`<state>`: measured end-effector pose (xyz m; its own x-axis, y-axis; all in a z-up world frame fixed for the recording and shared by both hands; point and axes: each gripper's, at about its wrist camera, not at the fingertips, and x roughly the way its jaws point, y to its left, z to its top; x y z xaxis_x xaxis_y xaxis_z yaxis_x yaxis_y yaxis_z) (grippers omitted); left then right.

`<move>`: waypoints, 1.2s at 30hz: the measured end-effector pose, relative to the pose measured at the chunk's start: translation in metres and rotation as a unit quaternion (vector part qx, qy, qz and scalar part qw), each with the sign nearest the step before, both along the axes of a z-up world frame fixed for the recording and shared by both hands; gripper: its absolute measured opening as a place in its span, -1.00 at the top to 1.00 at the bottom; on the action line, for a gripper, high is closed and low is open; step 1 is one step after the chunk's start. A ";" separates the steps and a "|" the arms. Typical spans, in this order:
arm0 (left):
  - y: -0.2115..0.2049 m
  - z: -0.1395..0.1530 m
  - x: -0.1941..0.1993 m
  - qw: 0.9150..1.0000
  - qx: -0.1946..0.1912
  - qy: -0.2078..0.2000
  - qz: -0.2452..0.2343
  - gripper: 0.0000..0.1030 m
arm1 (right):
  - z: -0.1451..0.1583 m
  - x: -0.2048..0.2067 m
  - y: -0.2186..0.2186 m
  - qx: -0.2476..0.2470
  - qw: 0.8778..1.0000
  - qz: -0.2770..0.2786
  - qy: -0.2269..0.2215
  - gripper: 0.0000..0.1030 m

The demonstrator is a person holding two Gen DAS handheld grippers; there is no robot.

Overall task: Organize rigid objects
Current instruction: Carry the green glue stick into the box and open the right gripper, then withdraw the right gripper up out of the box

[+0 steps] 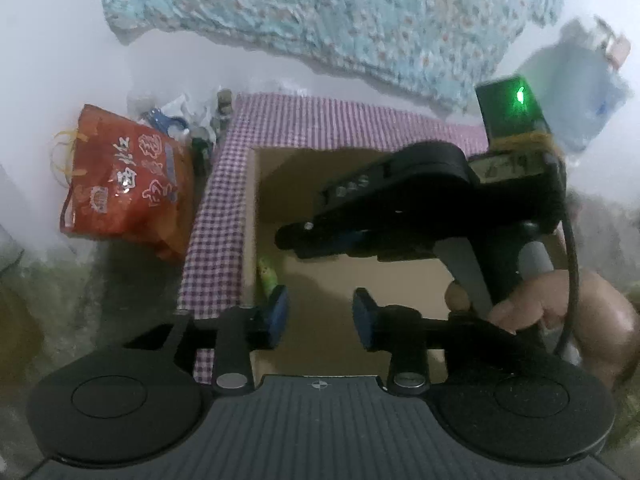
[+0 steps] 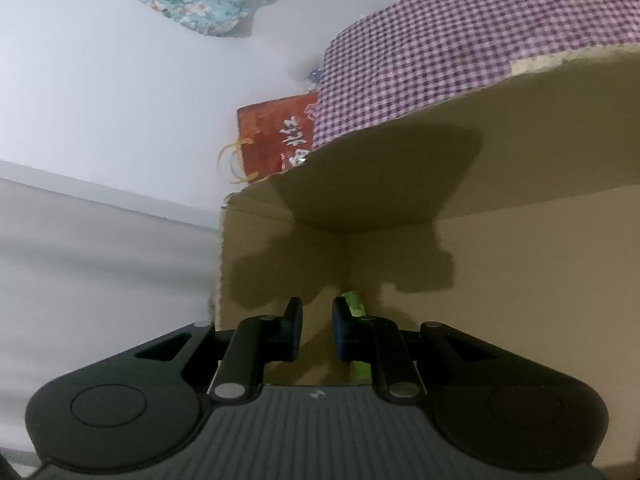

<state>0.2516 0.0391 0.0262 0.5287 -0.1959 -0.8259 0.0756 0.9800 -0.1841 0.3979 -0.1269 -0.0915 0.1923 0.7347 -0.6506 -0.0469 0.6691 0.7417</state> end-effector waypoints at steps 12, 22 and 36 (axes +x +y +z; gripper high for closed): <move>0.032 0.023 -0.045 0.996 -0.067 -0.064 0.002 -0.35 | 0.037 -0.038 -0.051 -0.077 0.991 0.080 0.070 0.05; 0.047 0.009 -0.053 0.997 -0.032 -0.070 0.009 -0.35 | -0.020 -0.031 -0.049 -0.091 0.959 0.097 0.249 -0.09; 0.056 -0.001 -0.051 0.996 -0.049 -0.070 0.018 -0.35 | -0.040 -0.025 -0.056 -0.095 0.954 0.064 0.276 -0.20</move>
